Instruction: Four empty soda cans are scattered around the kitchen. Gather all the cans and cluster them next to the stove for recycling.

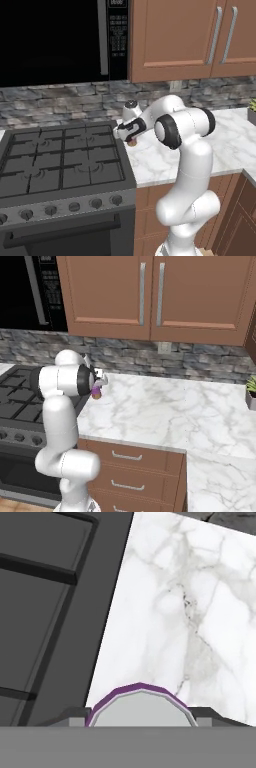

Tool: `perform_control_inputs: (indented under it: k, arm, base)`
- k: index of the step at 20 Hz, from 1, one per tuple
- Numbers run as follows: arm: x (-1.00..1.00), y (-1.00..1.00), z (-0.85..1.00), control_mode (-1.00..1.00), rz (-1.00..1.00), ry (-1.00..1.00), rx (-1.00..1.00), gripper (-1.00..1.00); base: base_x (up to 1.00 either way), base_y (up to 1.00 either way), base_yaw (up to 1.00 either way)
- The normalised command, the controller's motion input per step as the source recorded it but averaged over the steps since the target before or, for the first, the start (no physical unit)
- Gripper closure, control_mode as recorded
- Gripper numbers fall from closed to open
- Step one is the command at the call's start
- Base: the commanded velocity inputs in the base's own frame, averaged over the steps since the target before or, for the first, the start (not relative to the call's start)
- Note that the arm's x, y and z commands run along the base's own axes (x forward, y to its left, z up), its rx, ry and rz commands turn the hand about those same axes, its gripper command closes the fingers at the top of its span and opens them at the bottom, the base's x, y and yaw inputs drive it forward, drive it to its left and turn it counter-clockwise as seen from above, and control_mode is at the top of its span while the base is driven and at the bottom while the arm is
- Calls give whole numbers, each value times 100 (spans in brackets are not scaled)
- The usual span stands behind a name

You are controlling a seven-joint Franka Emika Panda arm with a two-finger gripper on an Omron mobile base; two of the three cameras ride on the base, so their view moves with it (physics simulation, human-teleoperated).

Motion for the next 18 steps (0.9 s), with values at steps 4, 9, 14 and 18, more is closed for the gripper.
perform_control_inputs:
  k: [4,9,14,18]
  arm:
    - [0,9,-61,-100,0,0,0,-100]
    - [0,-1,-10,-100,0,-3,-4,-100]
    - [0,-6,0,-100,0,-6,-6,-100]
    - [0,-9,0,-100,0,-6,-5,-100]
  base:
    - [0,0,0]
    - [0,0,0]
    - [0,0,0]
    - [0,0,0]
